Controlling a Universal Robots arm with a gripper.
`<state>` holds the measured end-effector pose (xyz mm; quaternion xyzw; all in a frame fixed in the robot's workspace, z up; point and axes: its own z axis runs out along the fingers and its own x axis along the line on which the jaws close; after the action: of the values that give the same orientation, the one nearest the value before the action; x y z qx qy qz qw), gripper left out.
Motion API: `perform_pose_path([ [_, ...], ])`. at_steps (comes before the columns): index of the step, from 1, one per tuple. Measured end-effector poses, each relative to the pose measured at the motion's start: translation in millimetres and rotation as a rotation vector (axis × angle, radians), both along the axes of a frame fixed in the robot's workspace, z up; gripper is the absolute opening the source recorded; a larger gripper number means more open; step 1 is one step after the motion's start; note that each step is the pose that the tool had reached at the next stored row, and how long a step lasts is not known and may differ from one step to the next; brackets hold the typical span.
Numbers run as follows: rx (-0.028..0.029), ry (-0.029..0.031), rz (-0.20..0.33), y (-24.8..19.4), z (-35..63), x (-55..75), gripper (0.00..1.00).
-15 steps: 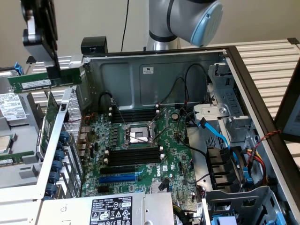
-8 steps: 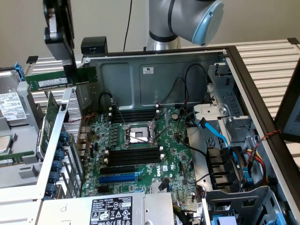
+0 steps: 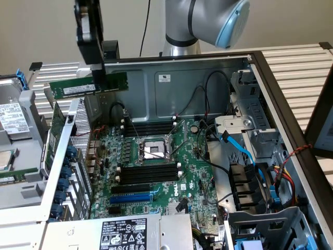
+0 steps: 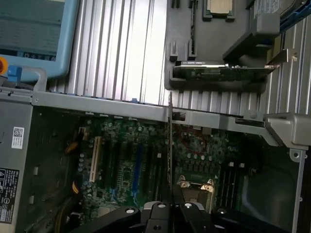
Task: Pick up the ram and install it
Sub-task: 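Pick up the ram and move it above insertion slot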
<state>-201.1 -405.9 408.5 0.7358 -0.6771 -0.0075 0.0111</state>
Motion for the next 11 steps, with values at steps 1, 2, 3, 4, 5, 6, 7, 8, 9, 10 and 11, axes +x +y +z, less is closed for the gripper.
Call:
perform_pose_path([
  [1,0.0000,0.0000,0.000,0.0,0.0,4.6,0.13],
  [2,0.0000,-0.0001,0.000,0.0,0.0,9.3,0.13],
  [3,0.0001,0.0000,0.000,0.0,0.0,13.8,0.13],
  [4,0.0000,-0.0001,0.000,0.0,0.0,18.3,0.13],
  [5,0.0000,0.0000,0.000,0.0,0.0,22.9,0.13],
  [6,-0.0001,0.0001,0.000,0.0,0.1,27.4,0.13],
  [7,0.0000,0.0000,0.000,0.0,0.0,32.0,0.13],
  [8,0.0000,-0.0001,0.000,0.0,0.0,36.2,0.13],
  [9,0.0000,0.0000,0.000,0.0,0.0,40.7,0.13],
  [10,0.0000,0.0000,0.000,0.0,0.0,45.5,0.13],
  [11,0.0000,0.0000,0.000,0.0,0.0,50.0,0.13],
])
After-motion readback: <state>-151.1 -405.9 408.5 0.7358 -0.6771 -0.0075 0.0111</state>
